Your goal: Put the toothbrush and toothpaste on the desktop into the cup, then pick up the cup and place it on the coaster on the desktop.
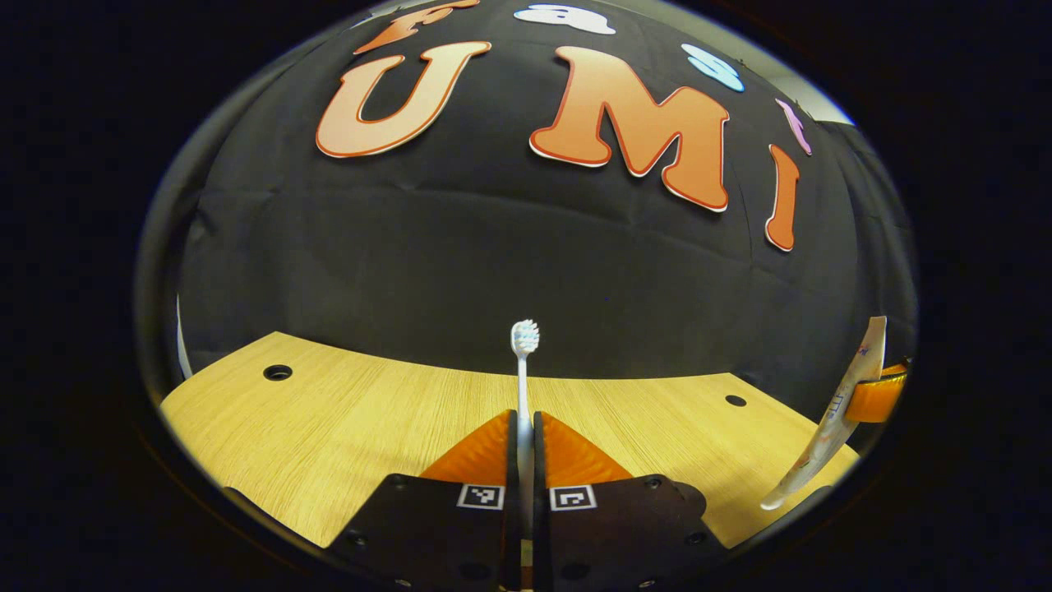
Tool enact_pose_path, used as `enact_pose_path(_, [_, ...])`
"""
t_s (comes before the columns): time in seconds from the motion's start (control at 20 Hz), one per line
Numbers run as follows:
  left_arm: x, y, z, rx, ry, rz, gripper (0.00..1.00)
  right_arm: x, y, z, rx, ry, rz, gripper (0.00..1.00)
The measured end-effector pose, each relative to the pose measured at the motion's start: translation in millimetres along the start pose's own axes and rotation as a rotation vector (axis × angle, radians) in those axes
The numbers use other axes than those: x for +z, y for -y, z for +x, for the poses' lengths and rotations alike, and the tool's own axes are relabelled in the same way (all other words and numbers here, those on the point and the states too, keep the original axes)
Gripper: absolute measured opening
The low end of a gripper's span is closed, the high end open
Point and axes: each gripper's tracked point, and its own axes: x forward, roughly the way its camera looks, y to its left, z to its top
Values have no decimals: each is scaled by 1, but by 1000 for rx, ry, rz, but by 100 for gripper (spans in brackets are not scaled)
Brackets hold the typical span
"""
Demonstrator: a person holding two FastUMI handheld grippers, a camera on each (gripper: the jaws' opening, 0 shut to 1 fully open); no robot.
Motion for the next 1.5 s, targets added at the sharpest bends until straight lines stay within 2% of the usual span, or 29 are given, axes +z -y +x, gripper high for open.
enact_pose_path(0.25, [-2,0,-10,8,-39,25,8,2,5,-4,-6,5,2,7])
enact_pose_path(0.4, [-9,5,-18,-11,-83,19,16,8,10,-6,-19,20,11,7])
enact_pose_path(0.6, [-14,1,-34,5,-116,-16,47,11,15,-13,-42,38,-3,7])
enact_pose_path(0.65, [-15,3,-37,-3,-121,-32,47,14,16,-14,-46,45,-5,7])
enact_pose_path(0.7, [-15,6,-43,-19,-128,-47,56,15,17,-16,-46,49,-2,7])
enact_pose_path(0.8, [-14,5,-50,-12,-131,-55,90,19,15,-20,-45,61,1,7])
enact_pose_path(0.85, [-13,3,-55,-8,-133,-57,95,20,14,-21,-46,68,-2,7])
enact_pose_path(1.15, [5,-14,-86,2,-98,-34,98,38,1,-22,-27,116,0,7])
enact_pose_path(1.5, [51,-34,-139,12,14,57,98,50,-27,-4,16,143,25,7])
